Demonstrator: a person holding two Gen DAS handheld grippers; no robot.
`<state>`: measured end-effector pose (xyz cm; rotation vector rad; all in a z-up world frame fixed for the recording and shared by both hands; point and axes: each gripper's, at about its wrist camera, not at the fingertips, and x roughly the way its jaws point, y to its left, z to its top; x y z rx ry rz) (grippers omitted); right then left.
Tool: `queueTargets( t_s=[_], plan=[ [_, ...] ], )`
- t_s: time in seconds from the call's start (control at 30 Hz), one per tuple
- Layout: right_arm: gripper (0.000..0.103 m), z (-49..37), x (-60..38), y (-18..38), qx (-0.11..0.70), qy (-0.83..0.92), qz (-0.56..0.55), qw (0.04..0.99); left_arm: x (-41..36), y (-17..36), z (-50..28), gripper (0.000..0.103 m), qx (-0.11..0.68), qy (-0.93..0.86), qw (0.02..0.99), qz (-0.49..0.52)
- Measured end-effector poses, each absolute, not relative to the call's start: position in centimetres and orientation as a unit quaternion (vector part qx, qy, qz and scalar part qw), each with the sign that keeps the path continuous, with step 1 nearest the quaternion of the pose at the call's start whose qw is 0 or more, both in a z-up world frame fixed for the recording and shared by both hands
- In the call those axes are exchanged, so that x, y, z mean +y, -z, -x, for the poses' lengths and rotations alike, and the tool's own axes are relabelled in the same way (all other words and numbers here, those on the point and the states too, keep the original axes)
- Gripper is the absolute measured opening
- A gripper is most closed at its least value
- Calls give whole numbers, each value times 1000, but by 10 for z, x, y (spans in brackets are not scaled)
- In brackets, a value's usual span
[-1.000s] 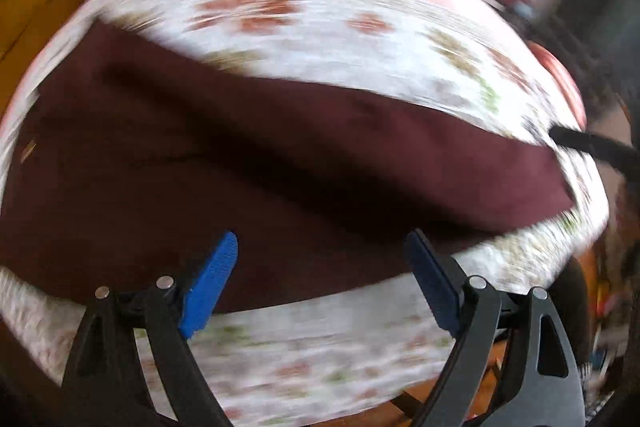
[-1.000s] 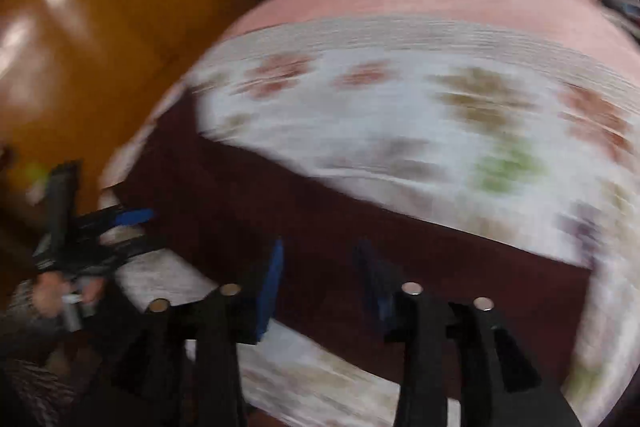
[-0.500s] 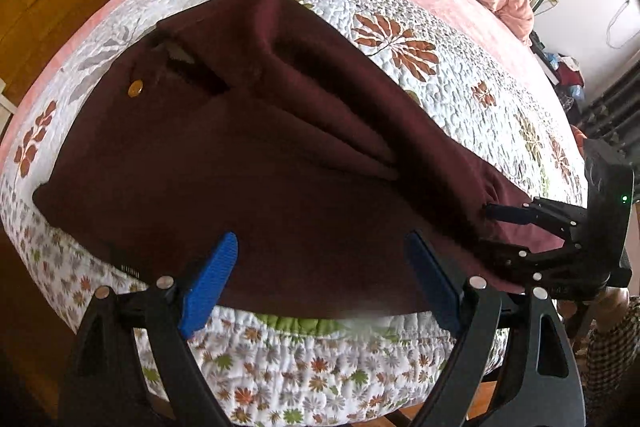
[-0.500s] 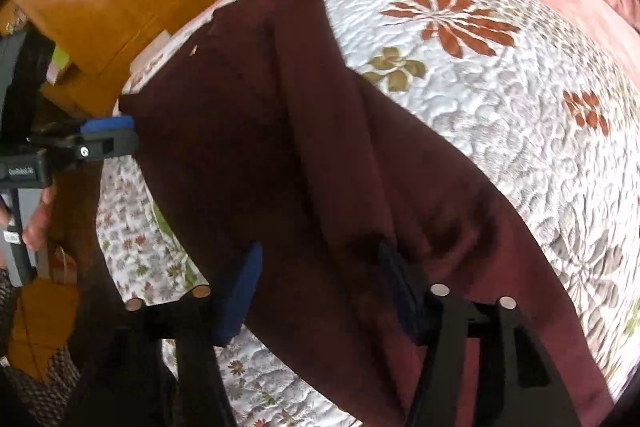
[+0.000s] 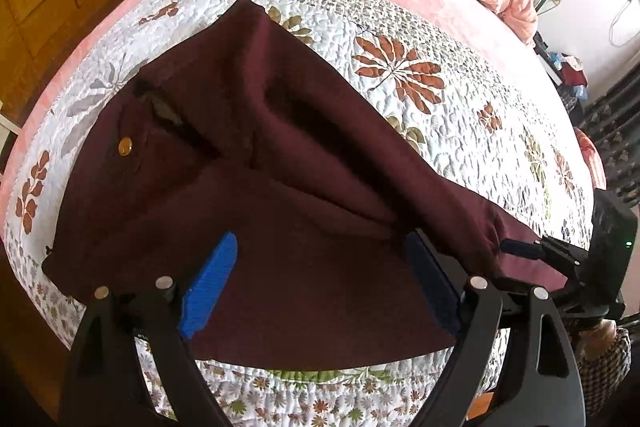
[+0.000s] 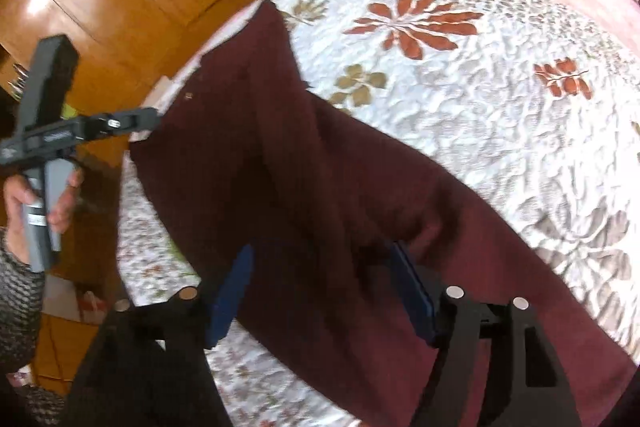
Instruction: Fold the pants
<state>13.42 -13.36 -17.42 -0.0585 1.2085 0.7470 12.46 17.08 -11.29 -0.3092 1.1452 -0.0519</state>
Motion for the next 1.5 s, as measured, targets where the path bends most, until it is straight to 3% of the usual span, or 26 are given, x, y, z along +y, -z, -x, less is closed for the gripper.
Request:
queueTargets(
  t_s=[0.07,0.13,0.2,0.23,0.4,0.57,0.7,0.97,1.03,1.1,1.13,1.2,1.3,1.5],
  plan=[
    [69,-140,-130,182,565,-351,19,747,171,115,-127,86,542,27,827,149],
    [35,-144,-127,191,577,-349,21,738,173,117,-130,86,545,25,823,155],
    [18,-142,-125,192,574,-345,43,742,175,118,-135,86,551,25,819,159],
    [15,-140,-125,190,568,-348,45,744,176,118,-140,86,554,21,817,158],
    [8,-111,-123,167,510,-360,100,775,176,109,-186,89,573,7,807,147],
    [8,-88,-105,177,501,-378,151,764,160,120,-262,91,630,-24,770,94],
    [8,-93,-111,185,510,-382,118,762,152,152,-318,91,701,-80,707,35],
    [7,-93,-124,183,498,-400,85,765,152,188,-357,89,748,-116,652,29],
    [7,-94,-127,183,498,-400,75,766,155,195,-360,76,757,-125,640,33],
    [7,-95,-129,183,496,-401,71,767,161,200,-359,55,764,-130,631,48],
    [7,-94,-130,182,495,-401,72,768,164,199,-356,50,762,-128,633,58],
    [7,-94,-130,181,492,-399,74,770,170,194,-351,23,756,-122,640,69],
    [7,-95,-136,179,491,-393,65,775,180,169,-332,15,728,-109,672,86],
    [7,-89,-144,169,483,-394,55,780,209,91,-218,14,586,-96,792,142]
  ],
)
